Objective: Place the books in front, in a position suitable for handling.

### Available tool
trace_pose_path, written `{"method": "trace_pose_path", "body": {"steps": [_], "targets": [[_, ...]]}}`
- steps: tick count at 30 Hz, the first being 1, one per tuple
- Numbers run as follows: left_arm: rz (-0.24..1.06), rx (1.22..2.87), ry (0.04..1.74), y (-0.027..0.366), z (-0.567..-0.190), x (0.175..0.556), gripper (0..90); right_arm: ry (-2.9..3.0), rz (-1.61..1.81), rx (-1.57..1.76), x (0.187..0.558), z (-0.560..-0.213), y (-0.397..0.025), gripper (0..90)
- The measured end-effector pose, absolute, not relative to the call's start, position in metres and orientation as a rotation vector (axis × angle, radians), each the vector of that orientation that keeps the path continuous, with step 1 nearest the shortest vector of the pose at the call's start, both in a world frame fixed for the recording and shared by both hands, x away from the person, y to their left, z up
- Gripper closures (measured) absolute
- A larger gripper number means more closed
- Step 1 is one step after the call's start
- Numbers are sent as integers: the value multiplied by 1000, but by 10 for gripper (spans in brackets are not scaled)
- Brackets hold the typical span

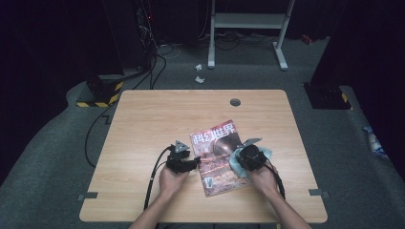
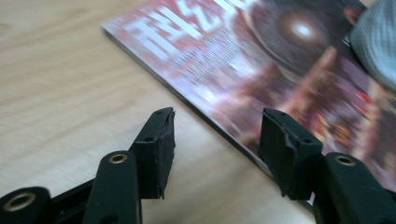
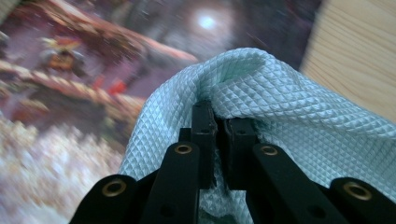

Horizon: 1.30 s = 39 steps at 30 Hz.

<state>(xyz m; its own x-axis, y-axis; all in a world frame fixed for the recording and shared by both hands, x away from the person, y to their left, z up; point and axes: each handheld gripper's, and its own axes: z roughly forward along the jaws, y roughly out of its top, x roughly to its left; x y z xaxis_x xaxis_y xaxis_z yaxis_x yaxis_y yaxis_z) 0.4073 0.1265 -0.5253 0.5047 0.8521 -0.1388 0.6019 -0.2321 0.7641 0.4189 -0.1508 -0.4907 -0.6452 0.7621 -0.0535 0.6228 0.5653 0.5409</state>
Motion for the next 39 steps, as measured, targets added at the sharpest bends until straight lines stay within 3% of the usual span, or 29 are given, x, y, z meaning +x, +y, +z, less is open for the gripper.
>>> {"method": "trace_pose_path", "body": {"steps": [13,18,23,27,32,39], "targets": [[436,1888,1154,124,-533,402,467,2702,791,772,384,-494,-59,845],[439,1891,1150,124,-533,402,468,2679,781,868,396,-493,-86,843],[440,1891,1149,124,-533,402,468,2545,721,1113,415,-491,-158,843],[442,1890,1147,124,-534,402,468,2503,740,1215,421,-491,-182,843],[442,1890,1146,124,-534,402,468,2543,743,1118,414,-493,-152,844],[441,1885,1152,124,-534,402,468,2699,823,819,390,-495,-63,846]]}}
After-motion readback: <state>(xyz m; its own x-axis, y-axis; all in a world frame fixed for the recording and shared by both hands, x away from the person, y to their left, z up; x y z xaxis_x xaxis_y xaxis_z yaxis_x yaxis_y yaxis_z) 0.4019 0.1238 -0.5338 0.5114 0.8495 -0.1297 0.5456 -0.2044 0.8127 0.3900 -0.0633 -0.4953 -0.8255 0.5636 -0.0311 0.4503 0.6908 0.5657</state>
